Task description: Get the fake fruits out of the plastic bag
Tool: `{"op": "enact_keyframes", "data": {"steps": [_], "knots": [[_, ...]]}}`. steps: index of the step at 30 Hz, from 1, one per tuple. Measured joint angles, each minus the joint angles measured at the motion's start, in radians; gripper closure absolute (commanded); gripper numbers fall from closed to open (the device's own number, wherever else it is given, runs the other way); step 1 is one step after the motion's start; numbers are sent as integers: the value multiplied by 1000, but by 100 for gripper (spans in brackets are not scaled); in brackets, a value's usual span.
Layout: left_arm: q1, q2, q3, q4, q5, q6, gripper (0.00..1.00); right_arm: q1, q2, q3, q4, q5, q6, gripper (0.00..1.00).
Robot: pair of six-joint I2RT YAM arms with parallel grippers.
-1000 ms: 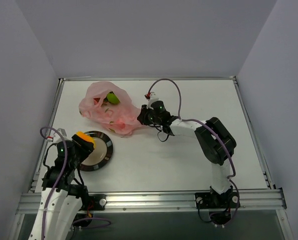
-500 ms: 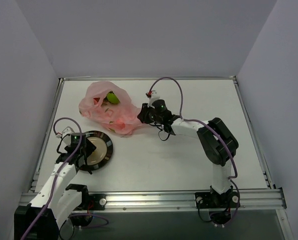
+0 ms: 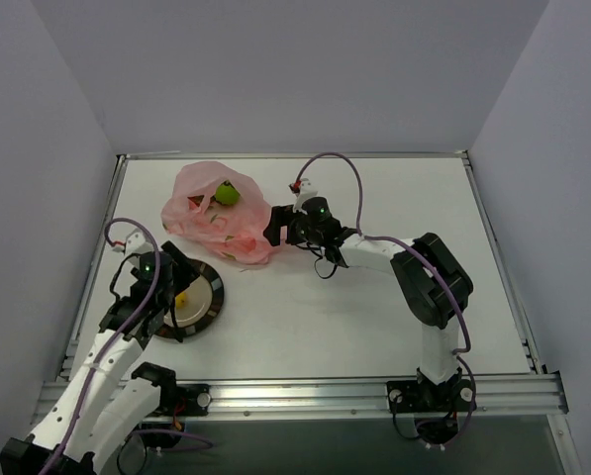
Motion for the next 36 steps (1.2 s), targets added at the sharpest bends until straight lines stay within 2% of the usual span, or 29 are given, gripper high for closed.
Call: {"op": "enact_keyframes", "data": {"steps": [5, 8, 14, 19, 23, 24, 27, 28, 29, 33, 36], "knots": [[-189, 145, 149, 10, -74, 14, 46, 0, 0, 0, 0, 0, 0, 20], [-235, 310, 270, 46, -83, 52, 46, 0, 0, 0, 0, 0, -1, 23], [-206, 725, 503, 127, -87, 142, 46, 0, 0, 0, 0, 0, 0, 25], [-158, 967, 678, 148, -74, 201, 41, 2, 0, 0, 0, -1, 2, 19], [-93, 1098, 788, 172, -54, 237, 30, 8, 0, 0, 0, -2, 1, 18], [-81, 1124, 810, 178, -51, 246, 22, 9, 0, 0, 0, -2, 1, 18], [-54, 1186, 867, 193, -45, 276, 9, 13, 0, 0, 0, -2, 2, 14], [-50, 1201, 881, 197, -42, 286, 1, 14, 0, 0, 0, -2, 2, 10], [-47, 1217, 894, 201, -39, 298, 6, 14, 0, 0, 0, -2, 3, 9], [-43, 1267, 940, 231, -10, 329, 6, 21, 0, 3, -3, 0, 5, 0], [-38, 1305, 964, 262, 13, 348, 6, 27, 19, 35, -12, 4, 12, 0]]}}
